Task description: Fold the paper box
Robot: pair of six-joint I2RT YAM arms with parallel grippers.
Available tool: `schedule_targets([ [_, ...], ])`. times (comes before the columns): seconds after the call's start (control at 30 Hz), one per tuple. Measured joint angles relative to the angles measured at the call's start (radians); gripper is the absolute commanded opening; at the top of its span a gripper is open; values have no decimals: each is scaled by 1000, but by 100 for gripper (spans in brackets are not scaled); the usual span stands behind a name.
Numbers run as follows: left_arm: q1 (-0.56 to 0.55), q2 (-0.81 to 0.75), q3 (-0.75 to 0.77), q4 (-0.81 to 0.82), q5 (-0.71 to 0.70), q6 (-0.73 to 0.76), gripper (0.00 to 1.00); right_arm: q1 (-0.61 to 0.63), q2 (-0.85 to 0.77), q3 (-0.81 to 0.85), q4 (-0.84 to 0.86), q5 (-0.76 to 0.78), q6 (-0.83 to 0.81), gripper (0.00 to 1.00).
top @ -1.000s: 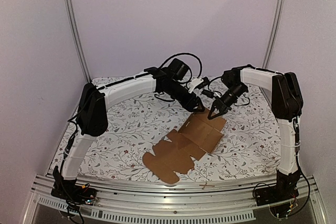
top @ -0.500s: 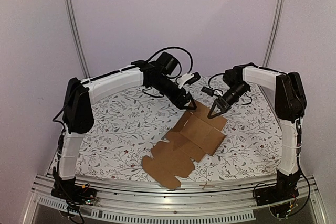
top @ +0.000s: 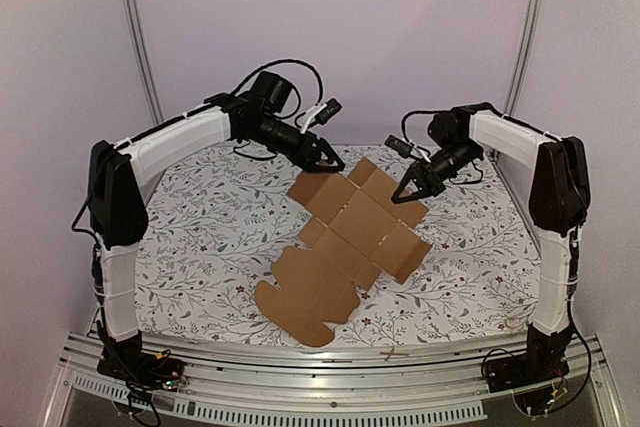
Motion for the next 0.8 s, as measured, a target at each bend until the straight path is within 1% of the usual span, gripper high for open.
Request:
schedule_targets([
  [0.13,3,10,15,2,17,-15,60,0,-10,-1,-4,-6,-52,0],
  [0.3,6,66,71,2,-4,-30,56,0,-11,-11,-5,0,-34,0],
  [0.5,-3,138,135,-23,-53,-17,56,0,-11,-38,-8,12,23,0],
  [0.63,-16,151,139,-48,-75,5,57,0,-11,-40,-8,25,55,0],
  [0.8,-59,159,153,-64,-86,35,59,0,-11,-40,-9,36,114,0],
])
